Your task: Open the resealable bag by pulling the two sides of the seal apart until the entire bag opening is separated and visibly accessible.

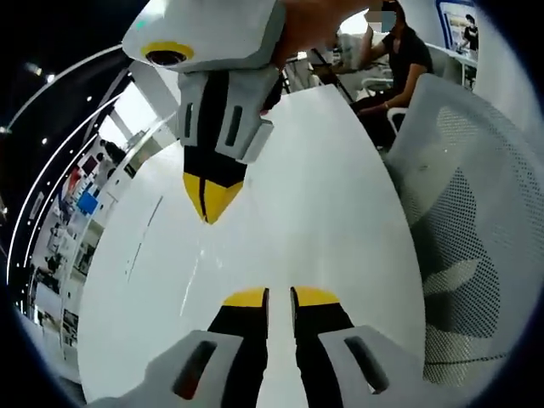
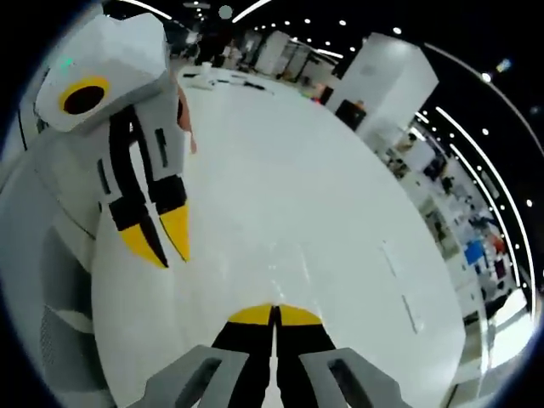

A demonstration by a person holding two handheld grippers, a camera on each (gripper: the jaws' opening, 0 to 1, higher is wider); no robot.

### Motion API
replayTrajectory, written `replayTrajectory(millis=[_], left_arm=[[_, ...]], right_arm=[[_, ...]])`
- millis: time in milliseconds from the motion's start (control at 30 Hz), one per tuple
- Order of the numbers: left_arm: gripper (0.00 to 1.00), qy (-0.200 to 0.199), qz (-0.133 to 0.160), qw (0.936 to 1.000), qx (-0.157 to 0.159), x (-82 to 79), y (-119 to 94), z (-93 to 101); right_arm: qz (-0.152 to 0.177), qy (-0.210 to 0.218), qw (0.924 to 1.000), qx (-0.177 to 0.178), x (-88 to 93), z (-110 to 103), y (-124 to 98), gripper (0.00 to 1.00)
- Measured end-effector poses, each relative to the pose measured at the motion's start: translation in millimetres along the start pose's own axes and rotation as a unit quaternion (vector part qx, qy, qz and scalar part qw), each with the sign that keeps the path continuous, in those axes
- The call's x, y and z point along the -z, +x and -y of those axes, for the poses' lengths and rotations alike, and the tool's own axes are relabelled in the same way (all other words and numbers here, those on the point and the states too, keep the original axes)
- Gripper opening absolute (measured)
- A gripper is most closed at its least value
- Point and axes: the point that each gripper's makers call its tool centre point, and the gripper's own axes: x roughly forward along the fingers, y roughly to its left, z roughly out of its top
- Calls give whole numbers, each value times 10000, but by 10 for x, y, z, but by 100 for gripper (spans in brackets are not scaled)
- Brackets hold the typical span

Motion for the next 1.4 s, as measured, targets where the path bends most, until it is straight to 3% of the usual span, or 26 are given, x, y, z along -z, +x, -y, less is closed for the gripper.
replayTrajectory(millis=[333,600,867,1167,1400], left_arm=[[11,-433,-103,9987,-232,272,-221,79],[10,-682,-85,9968,-407,366,-366,87],[9,-927,-97,9942,-542,478,-482,144],[8,-1164,-120,9908,-679,560,-570,191],[8,-1242,-151,9895,-723,572,-584,177]], right_arm=[[-144,-262,9996,-6,118,11,133,0],[-320,-359,9988,-35,238,21,261,0],[-448,-422,9981,104,343,174,350,0],[-473,-1007,9938,24,390,232,427,0],[-455,-967,9943,-23,392,263,489,0]])
